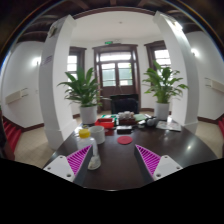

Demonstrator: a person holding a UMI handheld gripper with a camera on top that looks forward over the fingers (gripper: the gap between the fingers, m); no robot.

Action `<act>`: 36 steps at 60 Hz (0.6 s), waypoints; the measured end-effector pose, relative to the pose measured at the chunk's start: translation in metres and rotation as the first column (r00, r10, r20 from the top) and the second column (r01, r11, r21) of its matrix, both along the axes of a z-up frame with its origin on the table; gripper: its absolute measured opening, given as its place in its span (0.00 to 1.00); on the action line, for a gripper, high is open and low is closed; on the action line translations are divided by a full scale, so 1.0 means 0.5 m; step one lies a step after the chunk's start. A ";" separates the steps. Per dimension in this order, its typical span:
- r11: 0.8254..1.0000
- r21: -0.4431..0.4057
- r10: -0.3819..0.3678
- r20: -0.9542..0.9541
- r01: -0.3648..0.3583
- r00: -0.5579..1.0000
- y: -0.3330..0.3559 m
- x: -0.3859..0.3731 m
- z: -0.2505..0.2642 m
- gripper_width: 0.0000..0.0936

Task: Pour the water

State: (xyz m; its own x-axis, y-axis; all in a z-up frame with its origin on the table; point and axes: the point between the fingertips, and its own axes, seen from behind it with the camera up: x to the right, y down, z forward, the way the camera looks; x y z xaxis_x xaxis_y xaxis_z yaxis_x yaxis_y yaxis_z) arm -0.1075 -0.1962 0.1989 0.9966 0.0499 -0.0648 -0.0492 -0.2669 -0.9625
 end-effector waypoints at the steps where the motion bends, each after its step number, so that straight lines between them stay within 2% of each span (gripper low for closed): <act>1: 1.000 0.000 0.016 -0.001 -0.016 1.000 -0.003 -0.011 -0.012 0.91; 6: 0.997 0.018 0.076 0.012 -0.076 0.997 0.013 -0.057 -0.055 0.91; 8: 0.995 0.031 0.091 0.028 -0.092 0.995 0.025 -0.086 -0.120 0.91; 12: 0.994 0.057 0.092 0.038 -0.094 0.995 0.051 -0.127 -0.155 0.92; 20: 0.990 0.103 0.093 0.000 -0.092 0.996 0.118 -0.181 -0.162 0.92; 36: 0.995 0.018 0.096 0.000 -0.096 0.995 0.213 -0.221 -0.246 0.89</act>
State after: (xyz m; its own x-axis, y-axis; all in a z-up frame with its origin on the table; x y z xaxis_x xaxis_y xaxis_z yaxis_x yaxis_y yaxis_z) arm -0.2181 -0.0898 0.0758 0.9870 0.1470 -0.0644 -0.0253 -0.2536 -0.9670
